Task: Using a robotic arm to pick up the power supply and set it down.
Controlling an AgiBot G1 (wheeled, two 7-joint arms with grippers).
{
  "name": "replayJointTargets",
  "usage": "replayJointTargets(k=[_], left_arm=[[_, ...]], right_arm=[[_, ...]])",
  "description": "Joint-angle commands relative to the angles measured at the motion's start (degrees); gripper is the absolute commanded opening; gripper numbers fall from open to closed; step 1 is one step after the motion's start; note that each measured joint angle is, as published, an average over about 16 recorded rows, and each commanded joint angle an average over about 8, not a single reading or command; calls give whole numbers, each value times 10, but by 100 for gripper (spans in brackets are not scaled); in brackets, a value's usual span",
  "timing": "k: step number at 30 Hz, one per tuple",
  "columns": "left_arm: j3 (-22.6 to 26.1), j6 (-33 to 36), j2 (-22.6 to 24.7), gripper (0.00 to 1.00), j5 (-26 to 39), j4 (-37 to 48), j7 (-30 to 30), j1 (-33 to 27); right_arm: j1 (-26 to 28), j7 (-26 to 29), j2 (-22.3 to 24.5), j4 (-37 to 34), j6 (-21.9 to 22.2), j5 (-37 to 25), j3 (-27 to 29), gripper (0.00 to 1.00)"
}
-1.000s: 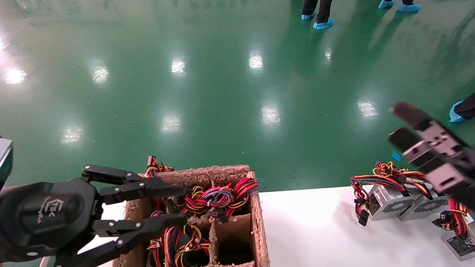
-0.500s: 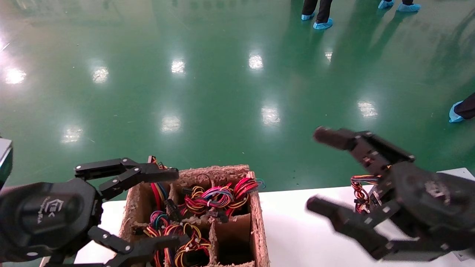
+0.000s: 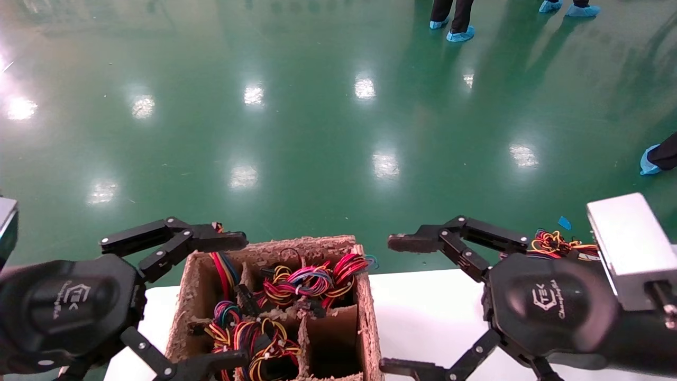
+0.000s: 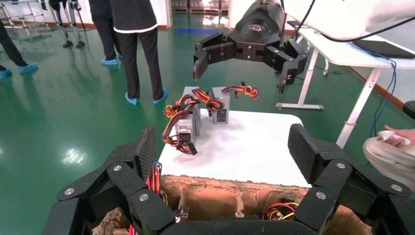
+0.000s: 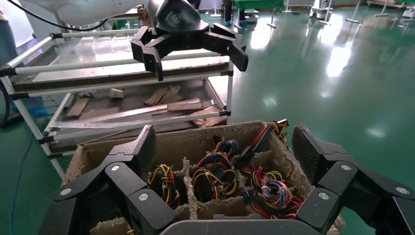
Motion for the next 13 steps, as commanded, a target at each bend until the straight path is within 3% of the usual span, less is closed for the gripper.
replayJointTargets(k=[1,13], left_arm=[[0,0,0,100,0,0,0,0],[0,0,0,100,0,0,0,0]], right_arm=[[14,7,-2,4,-5,-20,-1,100],[6,4,-1,2,-2,-9,-1,100]])
